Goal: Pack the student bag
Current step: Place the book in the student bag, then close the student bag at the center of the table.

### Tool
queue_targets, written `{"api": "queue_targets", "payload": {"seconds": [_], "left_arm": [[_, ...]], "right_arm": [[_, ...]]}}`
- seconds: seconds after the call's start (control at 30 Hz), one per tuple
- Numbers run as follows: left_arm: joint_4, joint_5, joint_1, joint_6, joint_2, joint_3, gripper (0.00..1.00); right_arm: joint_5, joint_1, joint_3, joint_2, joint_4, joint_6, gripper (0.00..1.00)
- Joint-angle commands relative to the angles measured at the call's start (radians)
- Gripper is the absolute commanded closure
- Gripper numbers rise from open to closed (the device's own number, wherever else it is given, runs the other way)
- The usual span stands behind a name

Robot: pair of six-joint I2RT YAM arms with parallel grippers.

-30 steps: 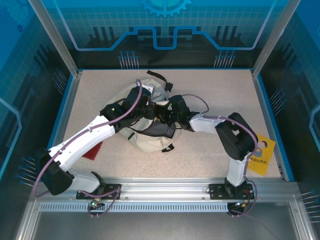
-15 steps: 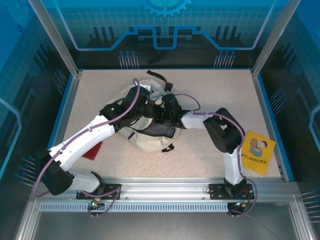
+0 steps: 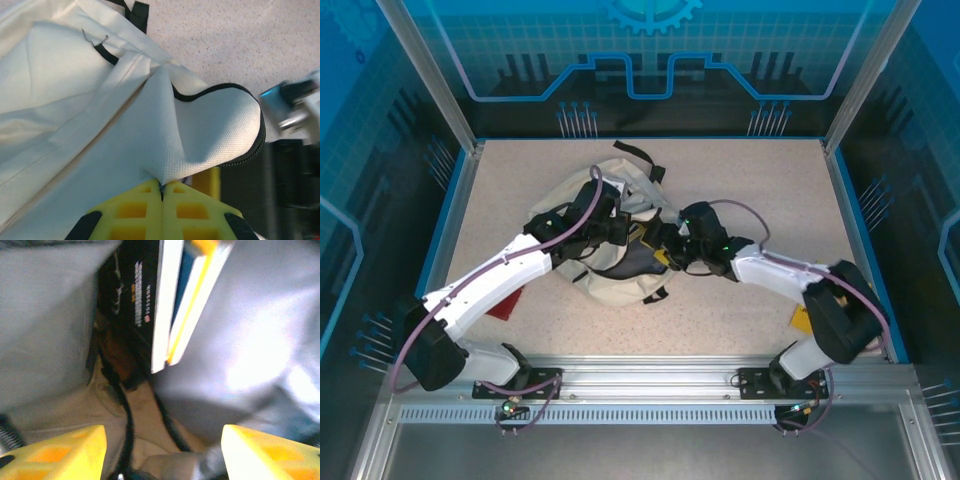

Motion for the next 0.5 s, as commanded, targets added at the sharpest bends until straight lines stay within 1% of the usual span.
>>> {"api": "queue_targets", "payload": {"seconds": [0.0,0.07,0.1,0.2,0.23,0.33,0.37,0.43,0.47], "left_arm": [[0.032,0.109,0.007,0.025,-0.012,-0.037,1.0],[0.023,0.153,0.007,0.036,-0.004,-0.054,1.0],[0.013,0.164,0.006,0.038,0.003,-0.059,1.0],[-0.022,0.198,0.007,0.04,0.027,-0.06,0.99],[-0.03,0.206,0.007,0.034,0.035,-0.059,0.94],[-0.037,0.223,0.006,0.005,0.043,-0.057,0.58],[-0.036,0.226,0.008,-0.005,0.042,-0.054,0.48],[-0.031,0.225,0.007,-0.028,0.037,-0.049,0.33],[-0.028,0.221,0.007,-0.038,0.036,-0.044,0.28]], "right_arm": [[0.195,-0.056,-0.011,-0.111,-0.366,-0.205,0.37],[0.299,-0.107,0.008,-0.156,-0.493,-0.296,0.36],[0.331,-0.145,0.02,-0.171,-0.551,-0.334,0.36],[0.37,-0.276,0.025,-0.206,-0.666,-0.405,0.34],[0.375,-0.327,0.026,-0.217,-0.69,-0.432,0.32],[0.428,-0.438,0.07,-0.242,-0.775,-0.496,0.22],[0.455,-0.466,0.078,-0.248,-0.794,-0.523,0.18],[0.507,-0.526,0.09,-0.245,-0.837,-0.552,0.11],[0.524,-0.563,0.092,-0.239,-0.854,-0.567,0.08]]}}
